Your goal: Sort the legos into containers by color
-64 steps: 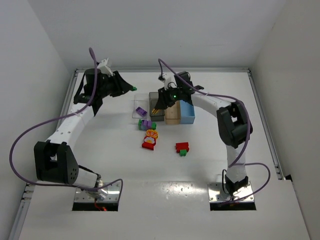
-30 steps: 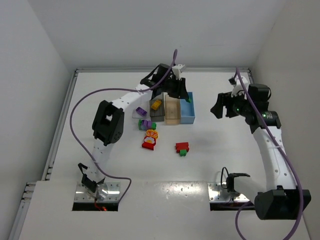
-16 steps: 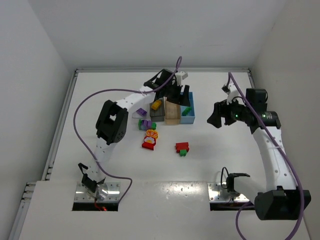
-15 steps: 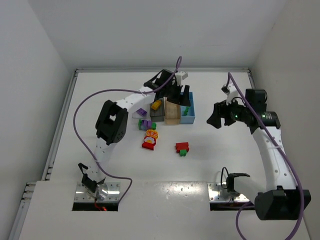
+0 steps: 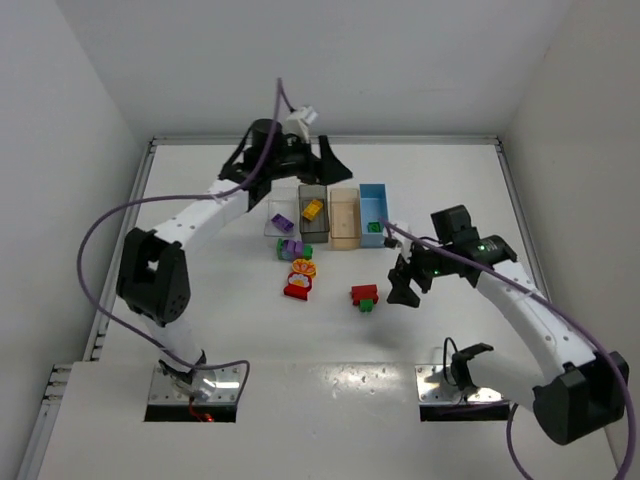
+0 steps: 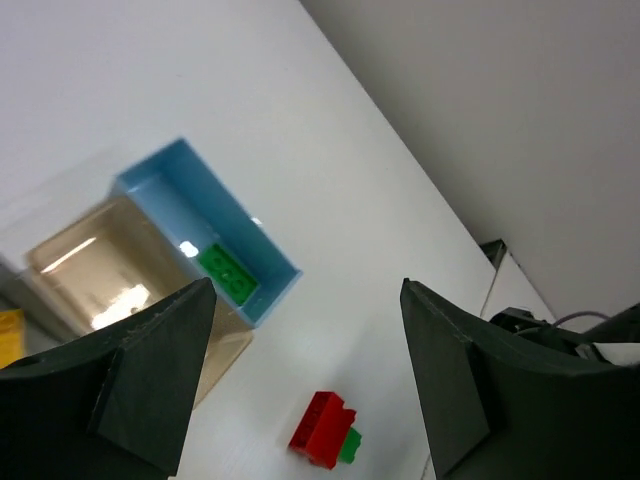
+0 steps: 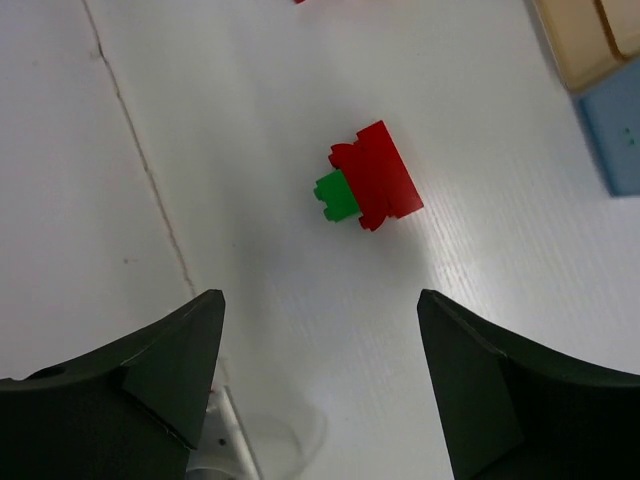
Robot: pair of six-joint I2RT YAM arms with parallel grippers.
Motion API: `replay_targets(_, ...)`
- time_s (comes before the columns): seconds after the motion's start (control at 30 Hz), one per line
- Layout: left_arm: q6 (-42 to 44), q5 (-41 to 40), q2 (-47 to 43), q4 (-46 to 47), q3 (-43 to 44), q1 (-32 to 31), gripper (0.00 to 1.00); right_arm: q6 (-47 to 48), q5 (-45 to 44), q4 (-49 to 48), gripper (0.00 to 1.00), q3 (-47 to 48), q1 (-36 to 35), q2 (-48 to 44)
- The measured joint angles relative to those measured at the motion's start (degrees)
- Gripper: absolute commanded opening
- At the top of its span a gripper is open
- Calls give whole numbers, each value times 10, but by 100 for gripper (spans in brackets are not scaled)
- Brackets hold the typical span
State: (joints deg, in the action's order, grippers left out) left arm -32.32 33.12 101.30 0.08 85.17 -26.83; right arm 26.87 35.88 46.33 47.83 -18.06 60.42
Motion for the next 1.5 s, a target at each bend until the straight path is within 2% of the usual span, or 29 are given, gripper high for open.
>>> replay_targets(0.17,-10,8,-76,9,-94,86,82,95,7,9,81,16,-22,102)
replay_targets(0.27,-4,-16,-124,-7,-151,93,82,112,12,4,81,32,-35,158)
replay_targets(0.37,8,-27,-174,-24,-190,91,82,126,12,-2,81,33,-62,164)
replay_targets(0.53,28,-37,-225,-33,-213,97,82,217,16,10,81,33,-81,163)
replay_targets(0.7,36,-24,-230,-42,-225,114,82,366,-5,51,82,40,-79,170)
replay_targets(0.8,38,-24,-230,-48,-228,122,82,442,-15,89,82,76,-79,205)
replay_targets(1.0,41,-17,-230,-47,-231,127,82,493,-18,97,83,94,-80,233)
replay_targets(1.13,42,-15,-230,-48,-238,127,82,490,-22,98,86,92,-93,236)
replay_targets(1.2,42,-15,-230,-48,-238,127,82,471,-23,98,91,92,-101,249)
replay_targets(1.4,42,-18,-230,-47,-242,127,82,306,-35,69,99,103,-146,301)
replay_targets(1.5,42,-22,-230,-48,-247,129,82,212,-49,19,99,93,-168,294)
